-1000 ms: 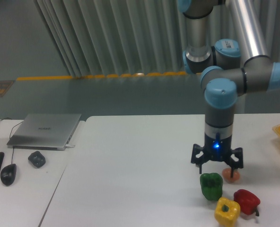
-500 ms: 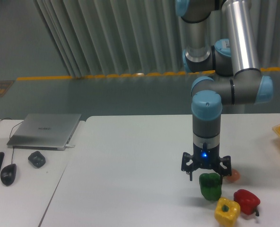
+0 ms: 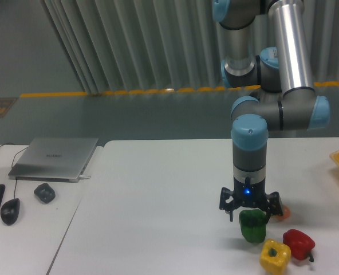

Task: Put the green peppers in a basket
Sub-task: 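Lower the gripper around the green pepper and close on it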

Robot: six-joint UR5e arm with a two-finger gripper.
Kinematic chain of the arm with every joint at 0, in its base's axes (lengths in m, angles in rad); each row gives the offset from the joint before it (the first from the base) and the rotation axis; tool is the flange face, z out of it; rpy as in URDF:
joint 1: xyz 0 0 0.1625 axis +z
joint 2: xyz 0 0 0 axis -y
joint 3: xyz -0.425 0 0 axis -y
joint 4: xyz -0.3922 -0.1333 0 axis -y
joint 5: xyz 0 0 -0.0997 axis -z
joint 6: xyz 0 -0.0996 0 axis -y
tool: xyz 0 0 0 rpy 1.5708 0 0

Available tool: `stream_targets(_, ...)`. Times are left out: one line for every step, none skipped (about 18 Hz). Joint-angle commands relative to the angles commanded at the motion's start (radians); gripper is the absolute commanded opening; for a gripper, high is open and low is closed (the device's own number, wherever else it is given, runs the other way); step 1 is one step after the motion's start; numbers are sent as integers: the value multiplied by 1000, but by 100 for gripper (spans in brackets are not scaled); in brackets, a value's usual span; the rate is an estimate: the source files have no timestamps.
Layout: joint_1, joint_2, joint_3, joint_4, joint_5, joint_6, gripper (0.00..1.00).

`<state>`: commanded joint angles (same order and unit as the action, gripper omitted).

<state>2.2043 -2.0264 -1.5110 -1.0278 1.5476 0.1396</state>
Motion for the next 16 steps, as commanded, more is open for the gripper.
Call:
stream_targets(3, 6, 0, 0, 2, 2, 100)
stream_targets(5, 9, 0, 0, 2, 5, 100)
stream_targets(6, 11, 2, 2, 2, 5, 100)
stream_targets(6, 12, 2, 0, 2, 6, 100)
stream_targets(6, 14, 2, 0, 2, 5, 100)
stream_targets(6, 14, 0, 2, 2, 5, 100)
stream_targets(6, 12, 0, 2, 2, 5, 100)
stream_targets(6, 12, 0, 2, 3, 5, 100)
stream_targets(6, 11, 0, 2, 3, 3, 100)
stream_targets(3, 8, 0, 2, 5, 3, 100)
stream_targets(3, 5, 0, 2, 6, 3, 100)
stream_targets(2, 0, 0, 2, 6, 2, 100)
stream_targets(0, -5, 0, 3, 8, 2, 100)
stream_targets(0, -6, 0, 6, 9, 2, 100)
stream_targets(-3, -11, -2, 15, 11, 0, 100)
stream_targets(-9, -14, -2, 20, 11, 0, 100)
